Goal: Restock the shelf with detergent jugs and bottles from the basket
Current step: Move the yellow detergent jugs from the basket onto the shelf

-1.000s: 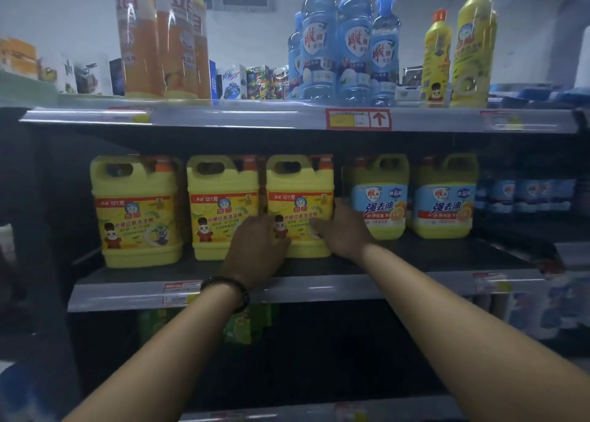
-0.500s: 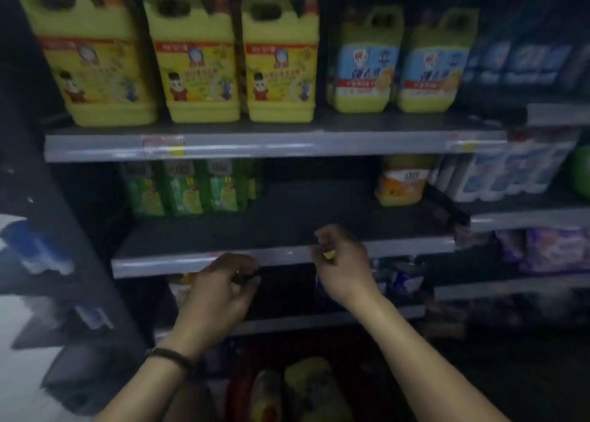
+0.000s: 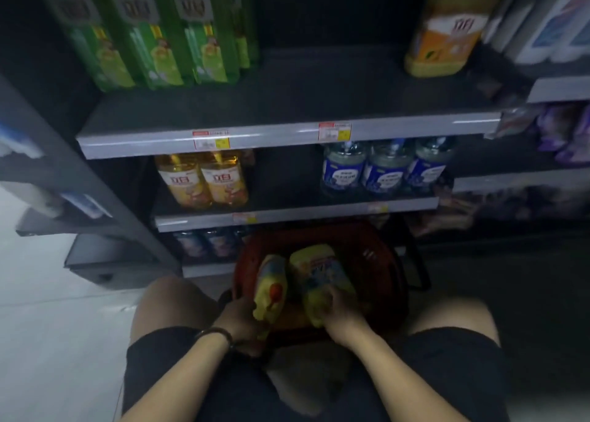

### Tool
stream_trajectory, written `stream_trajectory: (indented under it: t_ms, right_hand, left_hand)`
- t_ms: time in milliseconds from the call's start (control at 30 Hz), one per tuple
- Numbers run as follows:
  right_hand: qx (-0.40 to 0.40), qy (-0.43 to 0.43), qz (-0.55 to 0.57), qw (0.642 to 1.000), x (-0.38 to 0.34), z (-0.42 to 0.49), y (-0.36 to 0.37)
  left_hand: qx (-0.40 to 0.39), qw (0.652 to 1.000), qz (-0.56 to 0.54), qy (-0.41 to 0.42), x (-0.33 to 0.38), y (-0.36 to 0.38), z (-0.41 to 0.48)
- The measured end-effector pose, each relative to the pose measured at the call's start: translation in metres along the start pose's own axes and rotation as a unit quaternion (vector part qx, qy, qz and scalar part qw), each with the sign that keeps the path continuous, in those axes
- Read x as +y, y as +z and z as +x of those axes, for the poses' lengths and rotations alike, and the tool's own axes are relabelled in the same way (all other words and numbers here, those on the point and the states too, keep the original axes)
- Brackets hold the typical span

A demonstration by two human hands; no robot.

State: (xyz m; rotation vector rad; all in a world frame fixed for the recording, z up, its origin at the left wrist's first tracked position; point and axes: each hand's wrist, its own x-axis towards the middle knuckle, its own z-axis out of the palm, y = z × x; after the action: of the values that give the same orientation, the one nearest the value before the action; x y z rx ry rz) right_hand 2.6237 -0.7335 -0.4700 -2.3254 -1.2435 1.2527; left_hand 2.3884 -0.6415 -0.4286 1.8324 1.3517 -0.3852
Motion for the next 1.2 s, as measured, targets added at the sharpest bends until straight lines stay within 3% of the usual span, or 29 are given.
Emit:
stream_trajectory:
  t_ms: [167,333,533,667,767,900,1000,1200]
  right_hand:
    - [-0.077,0.007,-0.02,0.997,0.002,-0.001,0.023]
    - [-0.108,-0.004,-0.054,0.993,0.001,-0.006,0.028]
    - [-0.083,-0.003,0.005,0.997,-0.007,-0.002,0.022]
    - [-0.062,0.0,0.035,0.997,-0.01,-0.004,0.016]
    - [-0.046,-0.021,0.057,0.997,-0.011,-0.01,0.01]
    - [-0.023,-0.051,0.123,0.991,-0.023,-0.015,-0.009]
    - [0.01,-0.108,0.175,0.979,-0.029,-0.014,-0.031]
    - [0.014,-0.207,0.202,0.957,-0.057,-0.034,-0.106]
  left_hand:
    - [-0.044,0.988,-0.114,-0.094,-0.003,0.034,0.035]
    - [-0.022,0.995,-0.092,-0.041,-0.008,0.047,0.046]
    - [0.105,0.992,-0.063,0.0,-0.003,0.034,0.035]
    - [0.166,0.972,-0.167,0.008,-0.003,0.031,0.021]
    - [0.221,0.962,-0.147,0.068,0.006,0.019,0.006]
    - [0.218,0.963,-0.05,0.153,0.021,-0.015,-0.013]
    - [0.253,0.941,0.037,0.221,0.041,-0.046,-0.026]
    - [0.257,0.897,0.036,0.359,0.101,-0.117,-0.068]
